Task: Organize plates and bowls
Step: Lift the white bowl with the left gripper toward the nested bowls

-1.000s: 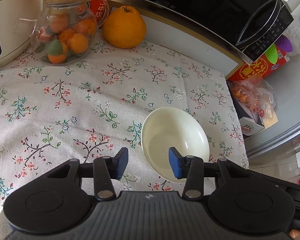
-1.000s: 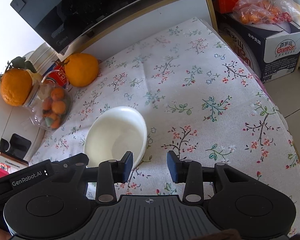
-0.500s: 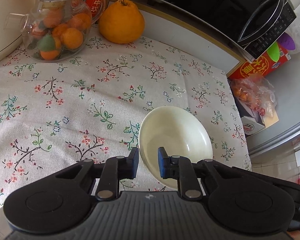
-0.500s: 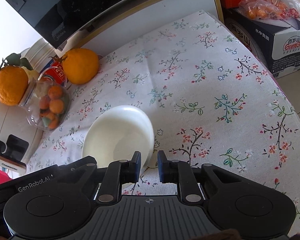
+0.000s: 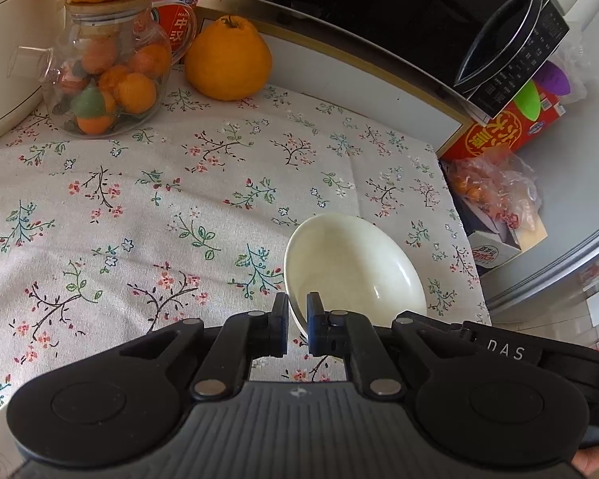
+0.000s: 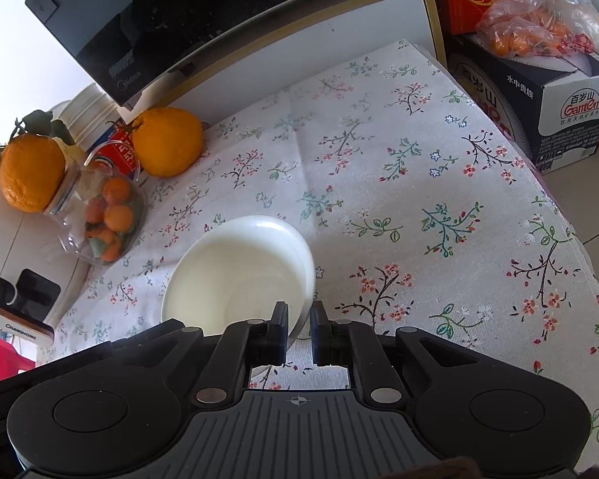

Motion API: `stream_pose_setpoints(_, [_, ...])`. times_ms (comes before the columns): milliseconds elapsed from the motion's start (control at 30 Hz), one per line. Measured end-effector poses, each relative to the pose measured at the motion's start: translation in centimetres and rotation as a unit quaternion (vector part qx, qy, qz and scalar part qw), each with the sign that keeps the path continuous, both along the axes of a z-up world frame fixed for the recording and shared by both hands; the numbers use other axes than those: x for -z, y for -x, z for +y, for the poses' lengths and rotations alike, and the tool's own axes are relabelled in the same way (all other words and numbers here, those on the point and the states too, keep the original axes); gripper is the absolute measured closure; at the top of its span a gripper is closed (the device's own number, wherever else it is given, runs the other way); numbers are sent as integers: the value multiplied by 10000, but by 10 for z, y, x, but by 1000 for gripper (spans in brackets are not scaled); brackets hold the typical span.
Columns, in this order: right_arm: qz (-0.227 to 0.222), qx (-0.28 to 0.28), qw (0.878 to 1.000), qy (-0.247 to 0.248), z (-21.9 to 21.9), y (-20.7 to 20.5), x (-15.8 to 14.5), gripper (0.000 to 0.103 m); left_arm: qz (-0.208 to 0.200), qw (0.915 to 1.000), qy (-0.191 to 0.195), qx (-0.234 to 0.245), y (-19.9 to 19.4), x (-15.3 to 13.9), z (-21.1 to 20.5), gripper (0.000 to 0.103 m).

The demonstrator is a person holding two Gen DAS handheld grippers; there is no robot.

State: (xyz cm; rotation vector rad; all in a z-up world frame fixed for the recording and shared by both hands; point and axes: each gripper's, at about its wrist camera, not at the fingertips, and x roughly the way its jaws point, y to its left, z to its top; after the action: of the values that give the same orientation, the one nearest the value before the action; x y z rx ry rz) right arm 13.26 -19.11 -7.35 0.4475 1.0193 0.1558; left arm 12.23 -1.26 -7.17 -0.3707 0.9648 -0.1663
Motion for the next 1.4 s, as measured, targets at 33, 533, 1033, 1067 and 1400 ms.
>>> stream_pose_setpoints(33, [8,8,10000,0,-1,1,0,92,-8,10000,6,10,1,-1,0,95])
stream_pose_setpoints(533, [-169,40,9998,9,-11,16,-14,92,-136,9999,69,30,19,-11,-11,95])
stream_pose_setpoints(1033, [-350,37,9994,47,-18,31,-28,92,-314,9994,91,115,33,-20,-18,95])
stream_pose_setpoints(1067, [-364,33,9993,46,-19,33,-29,92,-321,9994,103,120,34,-21,-18,95])
stream_pose_setpoints(1400, [-475,-35,9988,101,-22,47,-37,91,-426,9988,121,212,50,-26,-22,94])
